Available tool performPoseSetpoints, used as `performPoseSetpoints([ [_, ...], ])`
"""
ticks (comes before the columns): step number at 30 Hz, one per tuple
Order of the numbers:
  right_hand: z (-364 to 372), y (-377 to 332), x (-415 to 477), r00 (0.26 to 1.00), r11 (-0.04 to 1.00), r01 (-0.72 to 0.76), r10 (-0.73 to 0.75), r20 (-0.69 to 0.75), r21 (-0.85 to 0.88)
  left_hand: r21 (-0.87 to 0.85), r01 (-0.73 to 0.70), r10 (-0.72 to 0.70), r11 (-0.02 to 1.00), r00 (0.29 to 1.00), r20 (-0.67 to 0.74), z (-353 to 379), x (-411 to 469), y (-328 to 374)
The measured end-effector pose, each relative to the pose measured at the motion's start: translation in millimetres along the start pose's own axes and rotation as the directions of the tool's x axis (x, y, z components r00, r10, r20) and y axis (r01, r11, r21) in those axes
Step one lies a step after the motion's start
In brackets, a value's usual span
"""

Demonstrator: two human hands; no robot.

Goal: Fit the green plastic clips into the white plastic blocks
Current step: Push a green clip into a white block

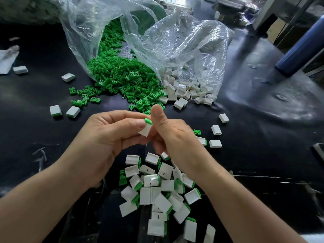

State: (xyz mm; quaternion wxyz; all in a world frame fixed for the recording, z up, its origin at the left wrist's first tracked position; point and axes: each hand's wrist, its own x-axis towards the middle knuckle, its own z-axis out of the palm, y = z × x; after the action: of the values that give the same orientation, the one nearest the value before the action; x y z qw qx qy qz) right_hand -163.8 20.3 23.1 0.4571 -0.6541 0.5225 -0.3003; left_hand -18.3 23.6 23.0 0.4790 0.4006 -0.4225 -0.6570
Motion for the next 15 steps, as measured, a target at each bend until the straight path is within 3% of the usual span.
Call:
performPoseSetpoints([
  [7, -14.4, 1.0, 5.6, 0.983, 0.989, 0.017, 0.011, -0.185, 0.145, -0.024, 0.064, -0.066, 0.998, 0.993, -0.098, 3.8, 0.9, -1.9],
  [15, -10.3, 1.3, 3.6, 0.989, 0.996, 0.07, -0.062, -0.135, 0.057, 0.095, 0.027, -0.016, 0.995, 0.993, -0.118, 2.3, -0.8, -1.2],
])
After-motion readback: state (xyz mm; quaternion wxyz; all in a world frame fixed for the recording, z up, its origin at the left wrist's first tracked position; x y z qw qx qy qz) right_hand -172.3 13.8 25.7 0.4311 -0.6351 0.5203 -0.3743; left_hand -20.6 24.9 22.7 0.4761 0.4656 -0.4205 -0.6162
